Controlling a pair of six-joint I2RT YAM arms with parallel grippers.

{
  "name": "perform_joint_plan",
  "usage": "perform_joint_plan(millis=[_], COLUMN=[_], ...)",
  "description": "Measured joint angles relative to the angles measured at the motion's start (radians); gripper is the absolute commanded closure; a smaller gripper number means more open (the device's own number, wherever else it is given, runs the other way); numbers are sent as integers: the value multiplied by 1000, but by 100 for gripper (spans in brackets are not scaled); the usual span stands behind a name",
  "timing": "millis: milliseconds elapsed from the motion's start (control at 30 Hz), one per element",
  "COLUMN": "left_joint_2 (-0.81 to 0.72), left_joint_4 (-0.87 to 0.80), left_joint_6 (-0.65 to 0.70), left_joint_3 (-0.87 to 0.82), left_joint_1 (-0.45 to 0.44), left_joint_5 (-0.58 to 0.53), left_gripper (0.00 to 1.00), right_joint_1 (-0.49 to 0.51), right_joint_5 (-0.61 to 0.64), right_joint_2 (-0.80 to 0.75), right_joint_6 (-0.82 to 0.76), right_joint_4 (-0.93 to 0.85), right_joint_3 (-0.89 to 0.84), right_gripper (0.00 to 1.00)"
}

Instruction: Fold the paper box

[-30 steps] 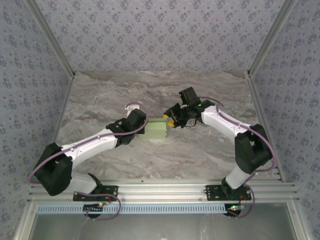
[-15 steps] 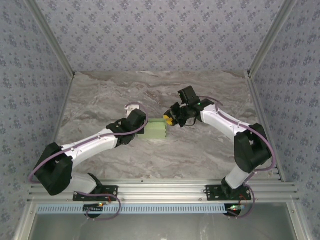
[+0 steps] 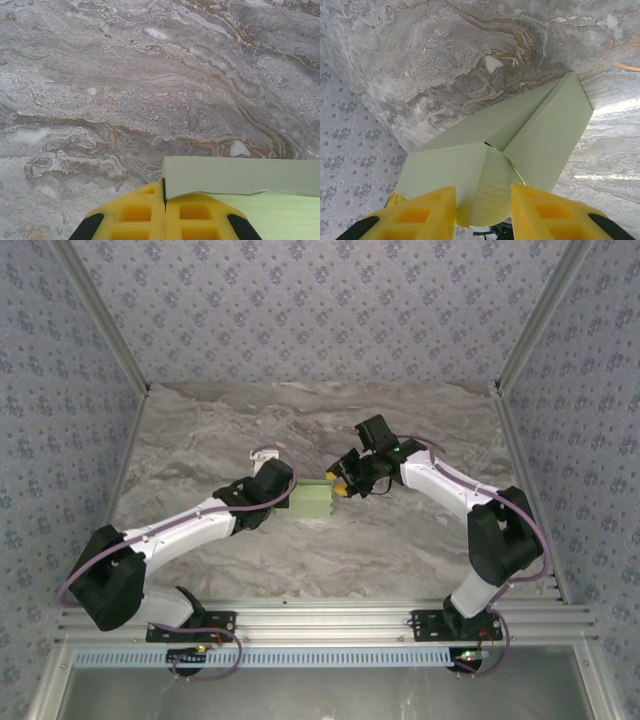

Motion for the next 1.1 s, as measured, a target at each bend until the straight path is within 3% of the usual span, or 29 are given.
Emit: perform_joint_plan(millis=[67,233,367,600,733,833,1100], left_joint_2=[0,0,0,0,1,2,-4], left_joint_4=[0,0,0,0,0,1,45], left_joint_6=[0,-4,-8,-23,-35,-46,-77], left_joint_3=[0,0,0,-2,-5,-14,-50], left_joint_1=[0,-1,-1,-6,-11,-20,-32], left_joint_5=[0,0,-1,-11,-16,-17,-21], left_gripper=[95,96,95,95,94,84,84], right_joint_1=[0,-5,-1,26,31,36,60], right_joint_5=[6,35,36,31,45,75,148], right_joint_2=[0,-17,-66,-89,-89,-89,-62], right_joint_6=[-11,-76,-62,85,186,248,342], right_joint_4=[-7,-55,-53,51,138,171,240], right_joint_3=[0,-2,-58,-130,-159,-168,-169], right_gripper=[57,23,14,13,17,19,28])
